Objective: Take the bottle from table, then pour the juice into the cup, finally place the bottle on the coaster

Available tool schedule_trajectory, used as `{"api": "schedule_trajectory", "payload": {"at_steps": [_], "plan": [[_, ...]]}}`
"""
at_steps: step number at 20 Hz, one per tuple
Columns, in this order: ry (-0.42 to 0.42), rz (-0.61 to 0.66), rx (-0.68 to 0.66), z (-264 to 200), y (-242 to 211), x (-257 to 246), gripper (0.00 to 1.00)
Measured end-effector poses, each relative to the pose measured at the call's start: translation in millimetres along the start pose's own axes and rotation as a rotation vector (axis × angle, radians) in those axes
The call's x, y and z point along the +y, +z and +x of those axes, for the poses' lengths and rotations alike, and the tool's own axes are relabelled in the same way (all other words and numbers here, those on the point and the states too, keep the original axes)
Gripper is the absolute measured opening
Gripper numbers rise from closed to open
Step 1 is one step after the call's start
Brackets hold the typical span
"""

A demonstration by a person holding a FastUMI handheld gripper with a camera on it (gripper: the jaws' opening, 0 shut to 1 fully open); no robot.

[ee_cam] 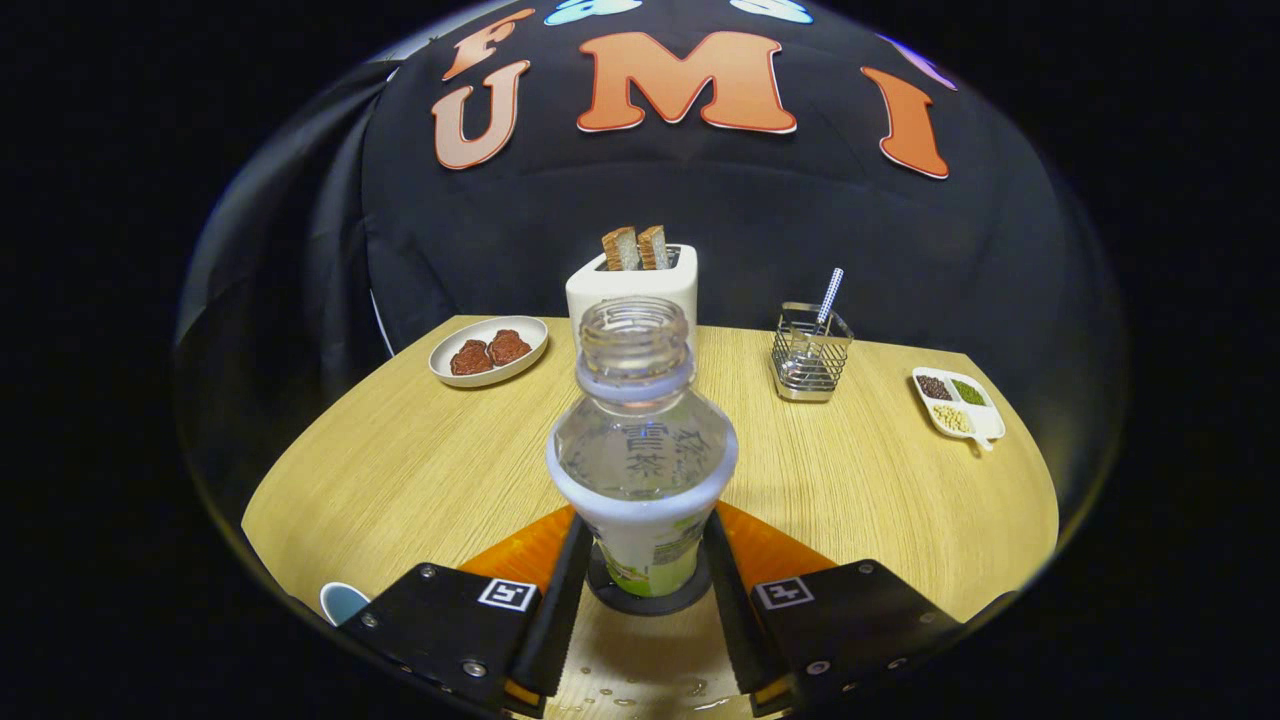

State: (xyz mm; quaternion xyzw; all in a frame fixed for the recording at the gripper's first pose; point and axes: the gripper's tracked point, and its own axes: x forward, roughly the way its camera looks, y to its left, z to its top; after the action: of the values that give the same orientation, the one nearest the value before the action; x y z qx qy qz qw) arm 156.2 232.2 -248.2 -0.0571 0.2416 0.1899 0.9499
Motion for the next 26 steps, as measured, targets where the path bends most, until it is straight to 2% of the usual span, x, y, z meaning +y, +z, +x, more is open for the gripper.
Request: {"api": "schedule_trajectory", "payload": {"at_steps": [4,7,8,11,17,24,26], "plan": [[-0.003,0.01,0.027,-6.1,-6.3,2.3,0.77],[-0.016,0.033,0.02,-23.4,-4.2,-1.1,0.96],[-0.025,0.038,0.011,-30.6,-2.0,-4.2,0.98],[-0.035,0.063,0.008,-59.2,2.9,-12.5,0.97],[-0.114,0.011,-0.109,-147.5,59.2,-57.8,0.98],[-0.225,0.06,-0.247,-241.4,120.8,-105.4,0.97],[-0.231,0.078,-0.291,-264.0,134.6,-110.5,0.97]]}}
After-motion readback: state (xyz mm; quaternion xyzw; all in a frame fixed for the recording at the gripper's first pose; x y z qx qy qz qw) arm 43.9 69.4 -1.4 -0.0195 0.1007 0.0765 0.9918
